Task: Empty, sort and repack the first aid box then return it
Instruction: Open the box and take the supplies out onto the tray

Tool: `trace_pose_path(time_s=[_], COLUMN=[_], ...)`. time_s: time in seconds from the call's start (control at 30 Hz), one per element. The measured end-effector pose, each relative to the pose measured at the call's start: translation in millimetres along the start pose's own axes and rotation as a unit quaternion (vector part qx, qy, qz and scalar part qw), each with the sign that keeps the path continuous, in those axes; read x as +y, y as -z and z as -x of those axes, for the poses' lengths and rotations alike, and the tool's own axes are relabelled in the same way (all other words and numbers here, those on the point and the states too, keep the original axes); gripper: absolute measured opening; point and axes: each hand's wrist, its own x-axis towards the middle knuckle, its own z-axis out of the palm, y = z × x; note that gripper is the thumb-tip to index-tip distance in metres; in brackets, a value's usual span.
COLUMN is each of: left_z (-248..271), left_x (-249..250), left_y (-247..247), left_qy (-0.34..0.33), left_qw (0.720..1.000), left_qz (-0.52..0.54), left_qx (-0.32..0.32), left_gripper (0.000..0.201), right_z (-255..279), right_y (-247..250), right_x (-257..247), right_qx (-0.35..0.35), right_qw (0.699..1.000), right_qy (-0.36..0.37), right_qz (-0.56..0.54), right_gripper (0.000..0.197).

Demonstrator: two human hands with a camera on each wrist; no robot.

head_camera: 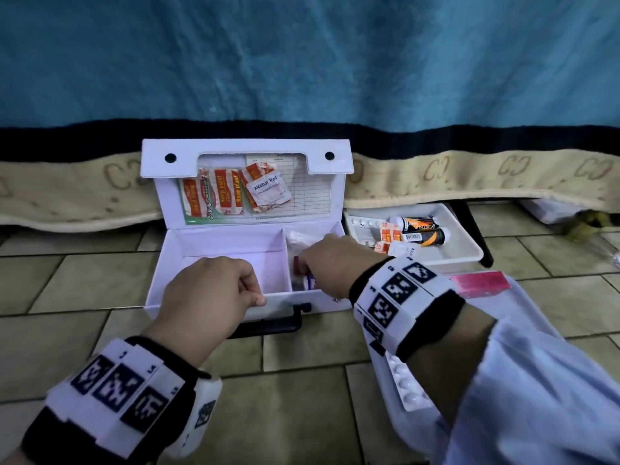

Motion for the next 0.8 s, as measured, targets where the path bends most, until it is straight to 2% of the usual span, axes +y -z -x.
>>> trace_pose_path(time_s=[0.1,0.23,0.27,0.33,0.4,0.43,0.47,0.5,0.57,0.63,0.67,0.73,0.8], left_z=[-0.3,-1.5,-2.1,-3.1,-3.5,-3.4,-3.4,-3.2,-3.5,-3.8,-4.2,-5.0,-5.7], left_x=[-0.1,0.4,0.3,0.3,1.2,2.0,2.9,4.0,5.5,6.3,6.8,7.1,7.4], left_y=[0.5,0.6,0.7,1.2,2.3,2.6,2.8,2.9,2.6,1.7,1.3,1.5,2.5], left_qy=[-0.001,0.002,0.002,0.002,-0.002,-0.004,-0.006,-0.010,-0.017,-0.019,-0.018,-0.013,-0.012], left_qw=[1.000,1.000,1.000,1.000,1.000,1.000,0.999,0.999,0.997,0.996,0.995,0.995,0.995], left_qz=[-0.005,-0.009,-0.010,-0.014,-0.022,-0.028,-0.035,-0.045,-0.069,-0.089,-0.094,-0.095,-0.092], left_qx=[0.002,0.002,0.002,0.000,-0.004,-0.005,-0.005,-0.005,-0.007,-0.010,-0.010,-0.012,-0.020], left_gripper=[0.018,0.019,0.020,0.020,0.020,0.020,0.020,0.019,0.019,0.021,0.022,0.023,0.023], right_z=[2.0,6.3,10.1,26.3,47.5,58.8,70.9,81.5,101.5,118.1,124.6,130.5,130.4], right_y=[-4.2,-9.0,-7.5,-0.1,6.7,7.0,6.7,3.5,-7.5,-21.9,-29.5,-46.7,-63.1], right_x=[4.6,23.7,30.1,42.3,59.1,69.1,78.8,89.5,109.3,122.8,126.4,129.7,130.3], right_qx=[0.032,0.121,0.146,0.188,0.227,0.234,0.235,0.238,0.240,0.207,0.183,0.137,0.112], right_qw=[0.999,0.976,0.955,0.886,0.830,0.810,0.802,0.809,0.859,0.909,0.922,0.929,0.925], right_qy=[0.028,0.031,0.034,0.059,0.061,0.050,0.031,0.000,-0.077,-0.145,-0.168,-0.204,-0.233], right_qz=[-0.023,-0.181,-0.256,-0.419,-0.505,-0.536,-0.549,-0.537,-0.446,-0.331,-0.296,-0.276,-0.278], right_gripper=[0.042,0.030,0.027,0.025,0.027,0.026,0.026,0.025,0.023,0.020,0.017,0.014,0.021])
